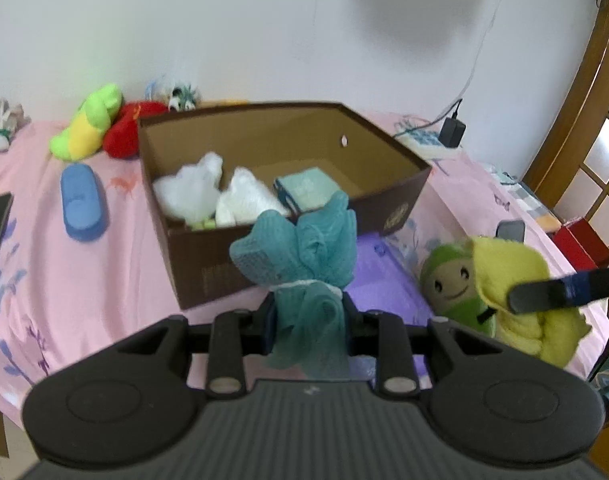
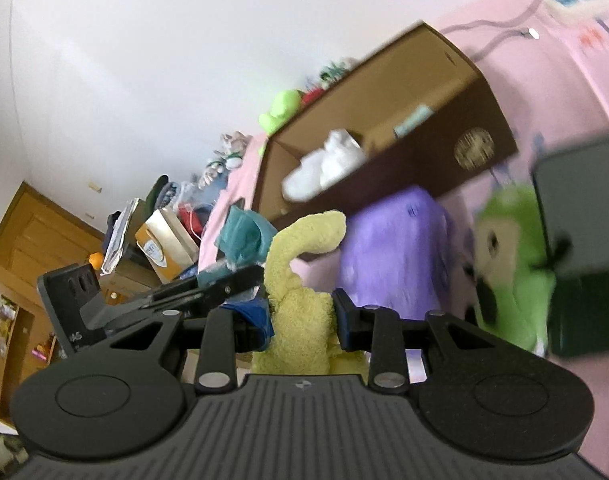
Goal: Organize soft objects
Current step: 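Carry the teal mesh cloth and yellow towel over the brown box with both tools, then open both tools to drop the cloth and towel into the box, then withdraw both tools and move them toward the grey sock and green knit cloth, then grasp the grey sock bundle with the left tool while the right tool grasps the green knit cloth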
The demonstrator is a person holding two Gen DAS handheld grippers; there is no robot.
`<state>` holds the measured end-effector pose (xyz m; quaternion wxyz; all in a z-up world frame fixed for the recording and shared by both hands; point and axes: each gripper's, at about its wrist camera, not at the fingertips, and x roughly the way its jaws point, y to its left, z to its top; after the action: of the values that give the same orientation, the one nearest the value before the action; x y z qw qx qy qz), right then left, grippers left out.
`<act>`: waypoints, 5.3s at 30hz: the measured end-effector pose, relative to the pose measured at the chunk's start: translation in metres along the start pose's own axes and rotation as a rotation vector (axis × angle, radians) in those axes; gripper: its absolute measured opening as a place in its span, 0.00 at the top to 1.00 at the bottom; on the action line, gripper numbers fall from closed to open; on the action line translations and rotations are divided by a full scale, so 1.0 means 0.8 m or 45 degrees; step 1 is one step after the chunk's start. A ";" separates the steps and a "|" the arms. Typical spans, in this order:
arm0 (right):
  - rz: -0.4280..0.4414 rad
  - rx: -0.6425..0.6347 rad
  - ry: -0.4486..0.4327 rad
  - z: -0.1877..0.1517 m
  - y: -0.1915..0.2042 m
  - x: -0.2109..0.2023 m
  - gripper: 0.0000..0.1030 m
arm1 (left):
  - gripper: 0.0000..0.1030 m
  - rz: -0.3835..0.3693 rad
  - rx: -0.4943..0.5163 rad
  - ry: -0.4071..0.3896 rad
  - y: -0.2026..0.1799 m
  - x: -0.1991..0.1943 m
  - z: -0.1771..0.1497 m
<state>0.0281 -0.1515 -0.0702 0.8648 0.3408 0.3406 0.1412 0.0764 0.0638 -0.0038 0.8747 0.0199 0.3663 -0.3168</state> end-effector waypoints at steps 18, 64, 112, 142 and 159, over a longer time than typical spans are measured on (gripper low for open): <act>-0.069 -0.243 -0.020 0.152 0.009 0.066 0.85 | 0.73 0.160 -0.064 -0.070 0.011 0.058 0.112; -0.241 -0.416 -0.228 0.143 0.029 0.103 0.82 | 0.45 0.406 -0.201 -0.091 0.030 0.073 0.136; -0.413 -0.402 -0.214 -0.049 0.022 0.008 0.80 | 0.37 0.479 -0.168 0.041 -0.033 -0.014 0.001; -0.299 -0.332 0.158 -0.086 -0.059 -0.006 0.79 | 0.35 0.374 -0.251 0.241 -0.085 -0.008 -0.115; -0.224 -0.294 0.308 -0.099 -0.079 -0.003 0.79 | 0.35 0.209 -0.290 0.300 -0.109 -0.004 -0.149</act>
<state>-0.0273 -0.1599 -0.1548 0.8600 0.1886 0.4521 0.1431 -0.0500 0.0280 -0.0714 0.8452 -0.0125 0.4969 -0.1962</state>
